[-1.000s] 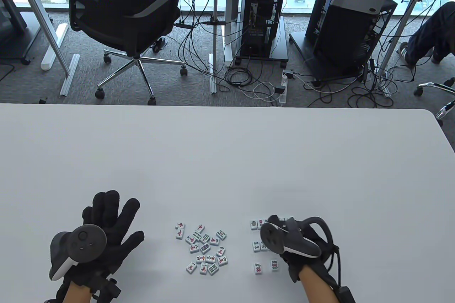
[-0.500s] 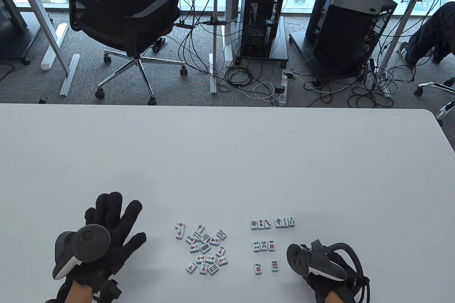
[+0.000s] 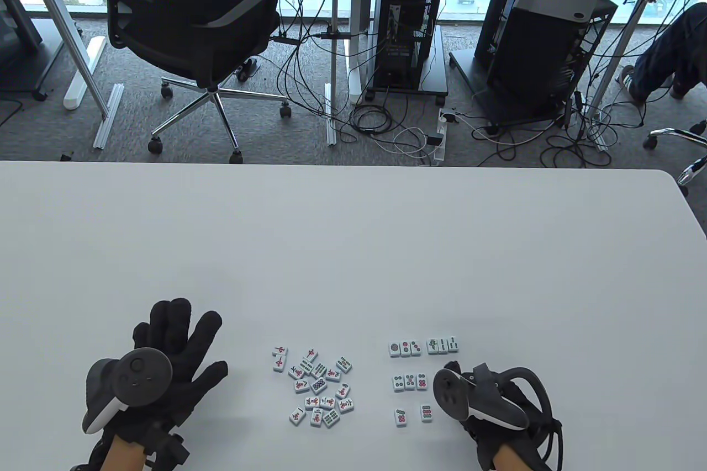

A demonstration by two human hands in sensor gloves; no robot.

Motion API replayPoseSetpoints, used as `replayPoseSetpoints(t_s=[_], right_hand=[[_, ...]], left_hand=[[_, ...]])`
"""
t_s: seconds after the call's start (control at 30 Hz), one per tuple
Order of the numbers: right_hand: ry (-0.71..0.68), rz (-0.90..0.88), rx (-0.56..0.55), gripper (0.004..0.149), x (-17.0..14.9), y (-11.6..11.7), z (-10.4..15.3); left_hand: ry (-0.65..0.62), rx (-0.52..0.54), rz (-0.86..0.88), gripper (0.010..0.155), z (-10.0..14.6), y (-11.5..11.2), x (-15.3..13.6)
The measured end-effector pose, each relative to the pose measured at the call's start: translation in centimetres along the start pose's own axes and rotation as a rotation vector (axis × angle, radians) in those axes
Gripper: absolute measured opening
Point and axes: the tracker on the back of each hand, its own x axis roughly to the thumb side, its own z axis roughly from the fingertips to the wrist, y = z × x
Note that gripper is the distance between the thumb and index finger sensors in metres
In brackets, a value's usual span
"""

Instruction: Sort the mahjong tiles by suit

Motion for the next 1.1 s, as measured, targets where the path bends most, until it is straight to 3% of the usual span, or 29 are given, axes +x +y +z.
replayPoseSetpoints(t_s=[0.3, 0.53, 0.83, 0.97, 1.1], right_hand=[[-0.204, 0.039, -0.025, 0.062, 8.1, -1.9, -6.0], [-0.237, 0.135, 0.038, 0.066, 11.8, -0.8, -9.7], [-0.323, 0.208, 0.012, 0.057, 13.4, 0.1, -10.6], [-0.335, 0.191, -0.014, 0.057, 12.7, 0.1, -10.3], [-0.283, 0.194, -0.127, 0.057, 10.6, -1.0, -9.0]], left_hand=[[-0.014, 0.009, 0.01, 0.079, 0.0, 0.1, 0.0], [-0.025, 0.017, 0.022, 0.079, 0.1, 0.2, 0.1], [-0.023, 0.021, 0.029, 0.079, 0.1, 0.3, 0.1], [-0.022, 0.023, 0.029, 0.079, 0.1, 0.3, 0.1], [-0.019, 0.029, 0.033, 0.079, 0.1, 0.4, -0.1]])
